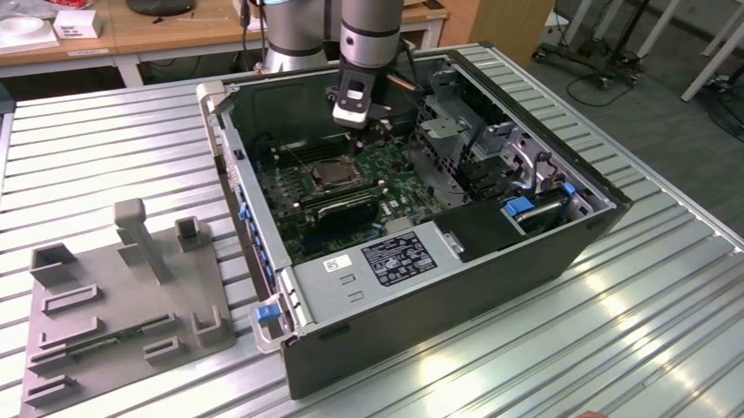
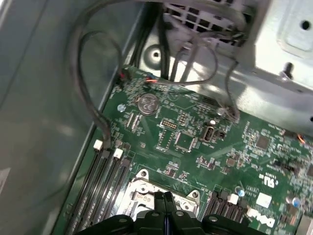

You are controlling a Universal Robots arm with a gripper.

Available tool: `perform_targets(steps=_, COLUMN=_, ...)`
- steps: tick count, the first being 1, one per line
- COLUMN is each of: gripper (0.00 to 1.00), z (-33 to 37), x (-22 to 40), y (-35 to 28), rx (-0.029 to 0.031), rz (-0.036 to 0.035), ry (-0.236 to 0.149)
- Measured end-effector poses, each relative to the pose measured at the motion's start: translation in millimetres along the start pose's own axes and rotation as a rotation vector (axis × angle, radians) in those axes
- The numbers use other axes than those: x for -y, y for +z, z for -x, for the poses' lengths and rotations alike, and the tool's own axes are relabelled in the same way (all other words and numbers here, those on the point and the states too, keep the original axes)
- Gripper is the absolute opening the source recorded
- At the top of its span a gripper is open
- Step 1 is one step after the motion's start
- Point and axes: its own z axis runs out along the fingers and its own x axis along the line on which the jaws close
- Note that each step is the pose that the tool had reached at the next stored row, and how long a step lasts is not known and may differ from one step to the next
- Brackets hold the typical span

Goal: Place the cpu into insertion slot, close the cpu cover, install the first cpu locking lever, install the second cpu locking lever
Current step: 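Close the cpu cover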

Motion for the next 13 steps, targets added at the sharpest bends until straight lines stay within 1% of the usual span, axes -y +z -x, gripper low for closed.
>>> perform_targets(steps=13, gripper=0.11, z=0.1, x=0.1, y=3.7, rx=-0.0081, rz=-0.0061, ry=-0.236)
